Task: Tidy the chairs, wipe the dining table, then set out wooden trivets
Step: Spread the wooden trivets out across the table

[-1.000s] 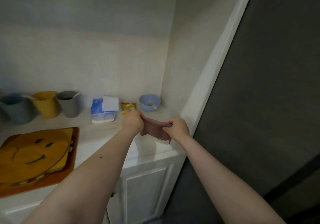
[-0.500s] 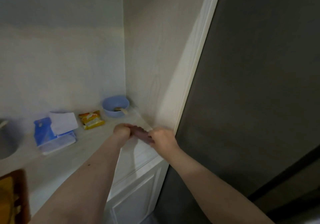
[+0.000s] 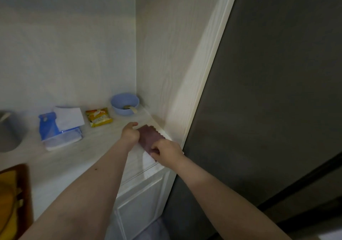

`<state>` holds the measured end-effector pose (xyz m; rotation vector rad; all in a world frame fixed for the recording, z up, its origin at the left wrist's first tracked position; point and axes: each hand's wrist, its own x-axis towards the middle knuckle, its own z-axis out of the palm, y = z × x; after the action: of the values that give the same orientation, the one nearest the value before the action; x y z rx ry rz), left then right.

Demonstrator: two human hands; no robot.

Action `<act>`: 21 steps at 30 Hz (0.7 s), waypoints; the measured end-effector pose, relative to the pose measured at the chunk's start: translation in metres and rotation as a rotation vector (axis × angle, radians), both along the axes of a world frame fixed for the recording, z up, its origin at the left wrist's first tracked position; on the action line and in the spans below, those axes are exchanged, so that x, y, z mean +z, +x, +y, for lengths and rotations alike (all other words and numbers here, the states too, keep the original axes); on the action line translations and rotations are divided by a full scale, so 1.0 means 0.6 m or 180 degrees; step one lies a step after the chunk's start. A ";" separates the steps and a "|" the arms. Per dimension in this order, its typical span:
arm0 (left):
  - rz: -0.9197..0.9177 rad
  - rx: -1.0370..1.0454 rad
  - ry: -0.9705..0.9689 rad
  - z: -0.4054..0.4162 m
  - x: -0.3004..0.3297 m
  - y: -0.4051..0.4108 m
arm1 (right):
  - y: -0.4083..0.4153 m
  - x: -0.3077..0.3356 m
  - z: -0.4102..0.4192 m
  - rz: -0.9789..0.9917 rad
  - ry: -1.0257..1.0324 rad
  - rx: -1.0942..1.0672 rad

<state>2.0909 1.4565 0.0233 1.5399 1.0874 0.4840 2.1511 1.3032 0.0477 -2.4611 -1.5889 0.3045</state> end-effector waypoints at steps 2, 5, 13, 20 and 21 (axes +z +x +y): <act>0.0049 0.0075 0.0137 -0.005 0.003 -0.009 | -0.003 0.006 0.002 -0.0029 0.0137 0.0040; 0.0098 0.0169 0.0237 -0.018 0.009 -0.029 | -0.010 0.010 0.006 -0.0033 0.0318 0.0171; 0.0084 0.0700 0.0537 -0.068 0.027 -0.122 | -0.051 0.007 0.024 -0.0005 0.0399 0.0657; 0.0320 0.1605 0.0520 -0.088 0.038 -0.295 | -0.168 0.005 0.052 0.0072 0.0293 0.1408; 0.0381 0.1808 0.0529 -0.090 0.041 -0.335 | -0.198 0.005 0.057 0.0135 0.0288 0.1547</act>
<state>1.8900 1.4025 0.0480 1.4008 1.6203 0.8933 2.0323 1.3376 0.0507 -1.9606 -2.1141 0.3414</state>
